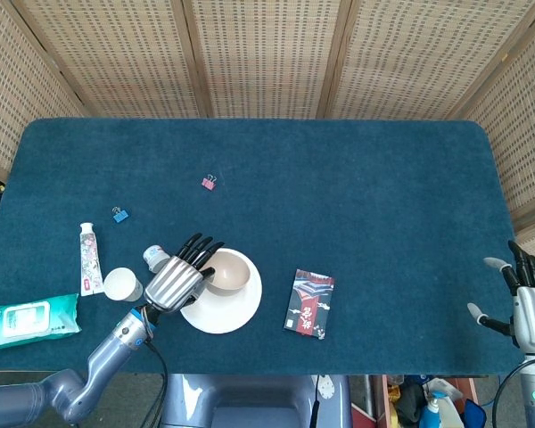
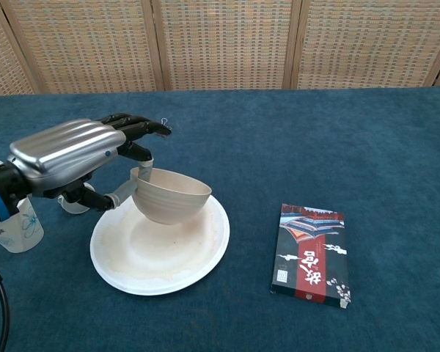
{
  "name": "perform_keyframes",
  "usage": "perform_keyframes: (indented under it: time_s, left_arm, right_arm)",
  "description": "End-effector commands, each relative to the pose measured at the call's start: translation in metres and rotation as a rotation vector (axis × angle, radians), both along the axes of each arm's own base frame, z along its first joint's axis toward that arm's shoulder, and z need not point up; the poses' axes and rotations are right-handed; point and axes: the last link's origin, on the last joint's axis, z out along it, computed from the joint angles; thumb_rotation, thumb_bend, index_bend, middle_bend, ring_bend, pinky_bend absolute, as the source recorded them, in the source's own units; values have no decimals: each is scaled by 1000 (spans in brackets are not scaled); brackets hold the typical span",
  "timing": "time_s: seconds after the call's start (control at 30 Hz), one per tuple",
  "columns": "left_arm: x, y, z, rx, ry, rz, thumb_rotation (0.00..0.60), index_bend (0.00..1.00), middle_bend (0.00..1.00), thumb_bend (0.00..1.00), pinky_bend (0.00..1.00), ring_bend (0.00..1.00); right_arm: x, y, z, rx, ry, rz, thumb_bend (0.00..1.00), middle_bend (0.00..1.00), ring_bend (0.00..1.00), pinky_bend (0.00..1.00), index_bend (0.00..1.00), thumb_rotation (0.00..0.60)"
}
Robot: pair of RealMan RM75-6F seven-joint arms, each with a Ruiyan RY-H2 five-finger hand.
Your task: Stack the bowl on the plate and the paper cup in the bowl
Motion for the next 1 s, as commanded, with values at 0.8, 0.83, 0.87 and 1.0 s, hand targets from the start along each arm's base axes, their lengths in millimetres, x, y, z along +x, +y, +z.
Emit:
perform_keyframes:
  time_s: [0.8,0.83,0.87,1.0]
  left_arm:
    - [-22,-8,-3,-47,61,25,600,560,5,308,0,0]
    - [-23,-8,-3,-47,61,28,600,549,3,277,0,0]
    - [-24,-7,-1,-47,64,30,600,537,1,249,0,0]
    - [-26,-6,2,-47,61,38,600,444,0,123,0,0]
  right_arm:
    - [0,0,1,-7,-1,-1,148,0,0,0,223,600]
    - [0,0,1,-7,-1,-1,148,0,0,0,223,600]
    - [0,1,1,-7,-1,-1,148,0,0,0,223,600]
    - [1,0,0,-7,0,1,148,0,0,0,223,600]
